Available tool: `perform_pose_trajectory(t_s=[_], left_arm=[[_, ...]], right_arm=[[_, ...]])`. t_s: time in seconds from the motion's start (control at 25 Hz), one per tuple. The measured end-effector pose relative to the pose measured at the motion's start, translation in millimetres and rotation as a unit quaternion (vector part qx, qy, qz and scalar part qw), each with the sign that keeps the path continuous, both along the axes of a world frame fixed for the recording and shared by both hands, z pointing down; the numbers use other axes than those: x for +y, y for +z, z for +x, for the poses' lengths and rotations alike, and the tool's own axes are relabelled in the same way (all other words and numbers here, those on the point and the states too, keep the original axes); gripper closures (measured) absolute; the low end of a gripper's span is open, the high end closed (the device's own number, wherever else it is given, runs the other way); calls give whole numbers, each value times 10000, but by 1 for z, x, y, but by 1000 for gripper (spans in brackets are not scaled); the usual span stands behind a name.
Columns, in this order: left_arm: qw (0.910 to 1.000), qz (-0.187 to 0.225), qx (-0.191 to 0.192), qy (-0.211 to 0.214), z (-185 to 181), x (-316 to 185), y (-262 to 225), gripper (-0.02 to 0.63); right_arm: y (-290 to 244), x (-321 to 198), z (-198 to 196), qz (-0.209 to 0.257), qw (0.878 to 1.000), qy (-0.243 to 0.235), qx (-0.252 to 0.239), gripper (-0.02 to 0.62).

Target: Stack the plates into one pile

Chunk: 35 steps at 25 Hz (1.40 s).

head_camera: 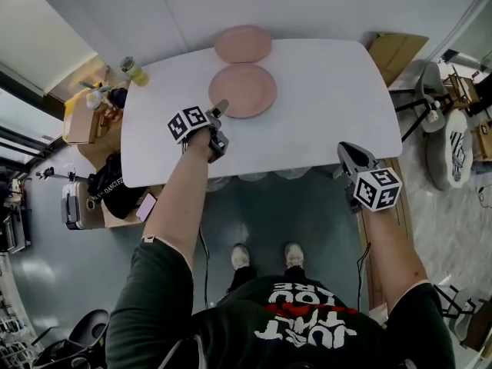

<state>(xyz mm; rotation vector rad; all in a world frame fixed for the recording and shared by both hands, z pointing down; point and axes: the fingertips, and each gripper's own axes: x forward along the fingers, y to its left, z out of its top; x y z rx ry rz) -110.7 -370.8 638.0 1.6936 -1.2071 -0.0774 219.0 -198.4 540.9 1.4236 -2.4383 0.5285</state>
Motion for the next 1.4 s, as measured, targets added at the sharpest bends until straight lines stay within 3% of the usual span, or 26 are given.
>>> perform_pose_trajectory(t_s=[0.08,0.2,0.32,0.4,0.48,0.76,1.12,1.4], left_arm=[[9954,785,-186,525,4,22,-38,293],[9738,1832,-443,1269,5,79,-92,314],[9540,2453,-766,1548,-10,149,-124,429],[9459,2675,-1036,1514,-23,195,-135,526],[9411,2854,-1219,1342,-36,236,-143,598],[9388,3090,-1149,996,-53,330,-168,600],[9245,3488,-1387,661,-26,336,-219,598],[9336,3310,-1352,240,-5,322,-214,598]], right_arm=[[-6,5,-4,49,10000,-39,-17,589],[-18,15,-12,138,9998,-96,-76,589],[-32,25,-21,254,9995,-155,-145,589],[-43,34,-29,331,9991,-229,-154,589],[-54,43,-38,409,9986,-299,-174,589],[-76,80,-66,559,9965,-550,-283,589],[-103,90,-57,729,9910,-1089,-288,589],[-103,67,-48,711,9842,-1595,-280,589]])
